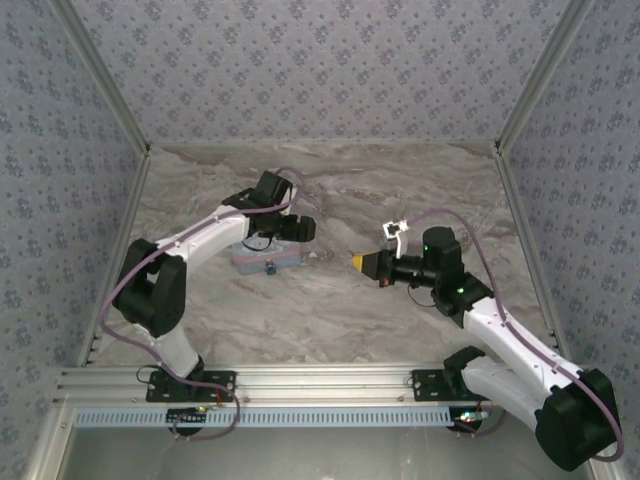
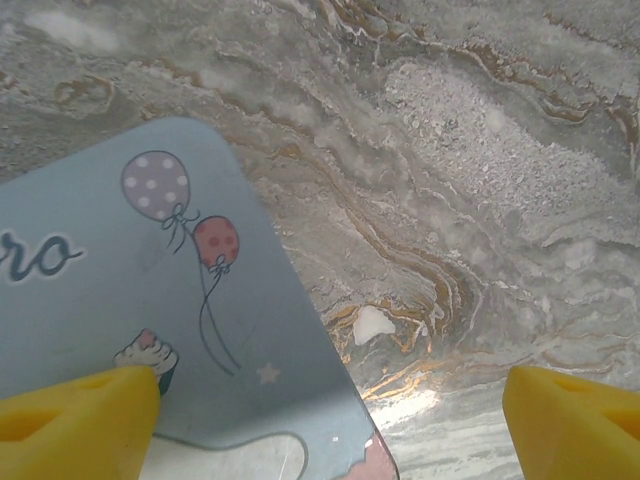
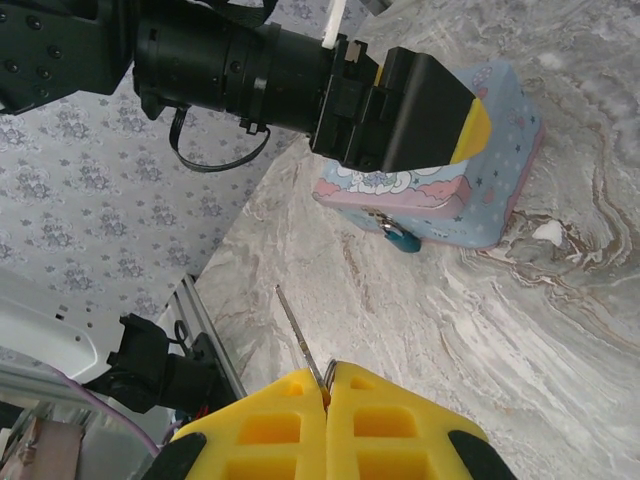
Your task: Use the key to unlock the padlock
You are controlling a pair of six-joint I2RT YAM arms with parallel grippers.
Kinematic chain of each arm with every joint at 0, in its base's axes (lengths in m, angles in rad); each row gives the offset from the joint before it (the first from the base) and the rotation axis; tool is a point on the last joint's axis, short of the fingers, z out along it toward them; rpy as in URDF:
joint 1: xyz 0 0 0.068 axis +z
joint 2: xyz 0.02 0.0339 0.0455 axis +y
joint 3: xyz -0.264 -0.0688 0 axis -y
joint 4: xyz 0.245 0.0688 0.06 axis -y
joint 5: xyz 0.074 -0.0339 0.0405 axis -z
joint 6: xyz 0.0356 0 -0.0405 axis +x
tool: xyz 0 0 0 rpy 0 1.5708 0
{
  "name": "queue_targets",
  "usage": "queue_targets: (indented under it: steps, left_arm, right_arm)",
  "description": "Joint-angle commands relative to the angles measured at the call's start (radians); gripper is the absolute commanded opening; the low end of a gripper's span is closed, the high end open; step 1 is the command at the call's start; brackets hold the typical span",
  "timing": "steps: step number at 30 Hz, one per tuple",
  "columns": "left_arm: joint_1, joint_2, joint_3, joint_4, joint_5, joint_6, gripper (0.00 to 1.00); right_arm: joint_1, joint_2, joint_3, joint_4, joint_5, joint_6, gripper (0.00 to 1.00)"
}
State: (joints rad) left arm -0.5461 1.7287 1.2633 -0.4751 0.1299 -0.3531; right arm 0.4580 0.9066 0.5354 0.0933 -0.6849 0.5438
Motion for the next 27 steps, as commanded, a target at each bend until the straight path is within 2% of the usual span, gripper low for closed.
queue_targets:
  steps: [1, 7, 15, 20, 27]
  left_arm:
    - [-0.012, 0.021, 0.029, -0.015, 0.031, 0.016, 0.88]
    - [-0.038, 0.017, -0.02, 0.003, 0.044, -0.001, 0.87]
    - [-0.11, 0.003, -0.059, 0.029, 0.061, -0.031, 0.85]
    - [-0.152, 0.009, -0.049, 0.056, 0.082, -0.056, 0.85]
    - [-0.202, 0.073, 0.006, 0.092, 0.128, -0.078, 0.84]
  right_arm:
    - [-0.012, -0.026, -0.005, -0.029, 0.009, -0.014, 0.0]
    - [-0.054, -0.054, 0.009, -0.094, 0.012, -0.012, 0.0]
    - [-0.18, -0.094, 0.015, -0.21, -0.024, -0.005, 0.0]
    - [-0.253, -0.117, 0.002, -0.242, -0.052, 0.004, 0.0]
    - [-0.294, -0.13, -0.001, -0.273, -0.061, 0.002, 0.0]
